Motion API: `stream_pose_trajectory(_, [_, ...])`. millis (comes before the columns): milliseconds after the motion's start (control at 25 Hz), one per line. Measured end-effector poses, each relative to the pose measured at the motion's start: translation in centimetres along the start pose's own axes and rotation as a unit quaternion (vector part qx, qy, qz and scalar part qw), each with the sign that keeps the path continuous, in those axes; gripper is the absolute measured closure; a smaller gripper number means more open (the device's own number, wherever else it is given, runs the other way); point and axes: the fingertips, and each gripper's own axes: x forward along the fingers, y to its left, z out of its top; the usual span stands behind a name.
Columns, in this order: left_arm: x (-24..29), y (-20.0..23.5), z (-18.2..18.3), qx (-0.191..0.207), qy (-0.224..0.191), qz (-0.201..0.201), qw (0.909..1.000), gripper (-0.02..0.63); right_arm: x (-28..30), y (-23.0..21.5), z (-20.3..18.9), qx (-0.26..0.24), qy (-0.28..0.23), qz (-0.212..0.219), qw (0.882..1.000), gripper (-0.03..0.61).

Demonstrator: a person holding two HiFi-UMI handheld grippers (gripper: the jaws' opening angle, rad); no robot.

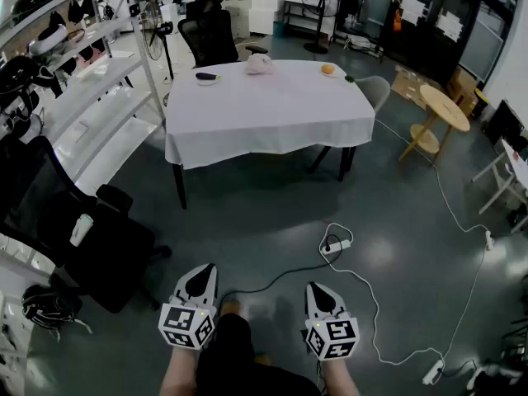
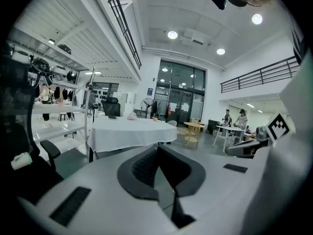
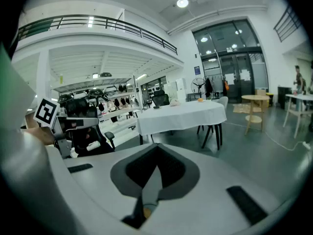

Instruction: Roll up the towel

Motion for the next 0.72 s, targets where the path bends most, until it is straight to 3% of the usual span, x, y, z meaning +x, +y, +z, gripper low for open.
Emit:
stream_pose_trajectory(320, [-6.0,-5.3,-0.5,-0.009,-0.009,-0.001,0.9999,0.6,-6.9,-0.1,-0.7,-0.008,-0.018,0.012,1.0,0.572])
stream_pose_trajectory(480, [-7.0,-6.1,0.6,0.004,-0.019,-0.005,0.9998,0.6,-8.7,0.4,0.3,0.004,-0.047,0.012,0.999,0.572])
stream_pose_trajectory(720, [-7.9,-6.3,0.2,0.005,-0.031,-0.01,0.9995,0.6,-8.9,1.6,0.0,-0.025,-0.056,0.009,0.998,0.572])
